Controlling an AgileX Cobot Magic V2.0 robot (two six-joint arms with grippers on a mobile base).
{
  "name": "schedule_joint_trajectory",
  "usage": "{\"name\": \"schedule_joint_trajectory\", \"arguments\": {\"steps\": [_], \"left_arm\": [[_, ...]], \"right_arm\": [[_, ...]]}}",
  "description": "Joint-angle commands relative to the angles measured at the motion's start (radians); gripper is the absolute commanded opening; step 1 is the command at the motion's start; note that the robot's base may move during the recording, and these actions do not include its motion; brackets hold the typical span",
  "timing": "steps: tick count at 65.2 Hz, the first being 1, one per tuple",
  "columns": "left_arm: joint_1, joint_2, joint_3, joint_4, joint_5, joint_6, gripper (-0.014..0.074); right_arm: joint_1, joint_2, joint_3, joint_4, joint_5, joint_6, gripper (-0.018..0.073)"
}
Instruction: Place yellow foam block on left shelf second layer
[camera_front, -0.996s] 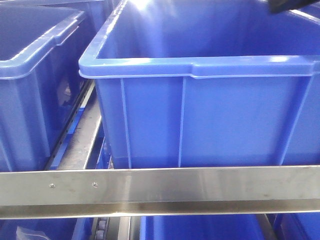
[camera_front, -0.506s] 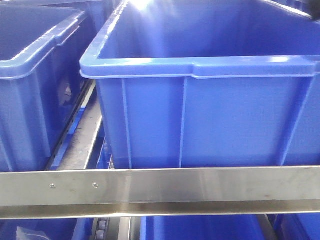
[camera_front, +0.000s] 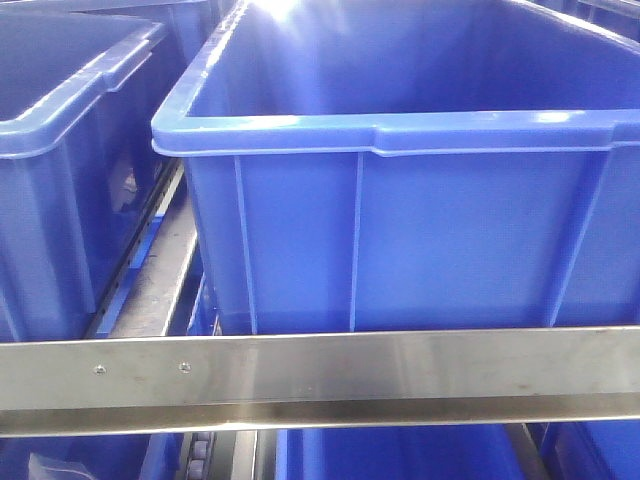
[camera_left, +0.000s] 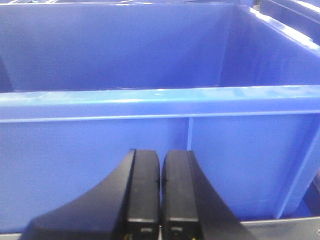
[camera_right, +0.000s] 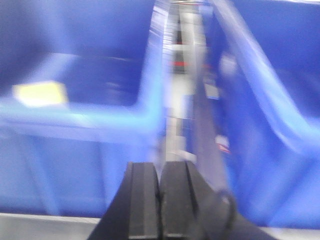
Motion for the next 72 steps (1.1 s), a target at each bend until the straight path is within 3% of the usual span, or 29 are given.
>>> {"name": "schedule_joint_trajectory", "arguments": {"steps": [1, 72], "left_arm": [[-0.007, -0.014, 0.026, -0.003, -0.086, -0.004, 0.0136], [-0.007, -0.014, 0.026, -0.003, -0.086, -0.004, 0.0136]], "right_arm": [[-0.019, -0.051, 0.003, -0.009, -0.085, -0.005, 0.0055], [-0.02, -0.083, 0.004, -0.009, -0.063, -0.005, 0.0055]]}}
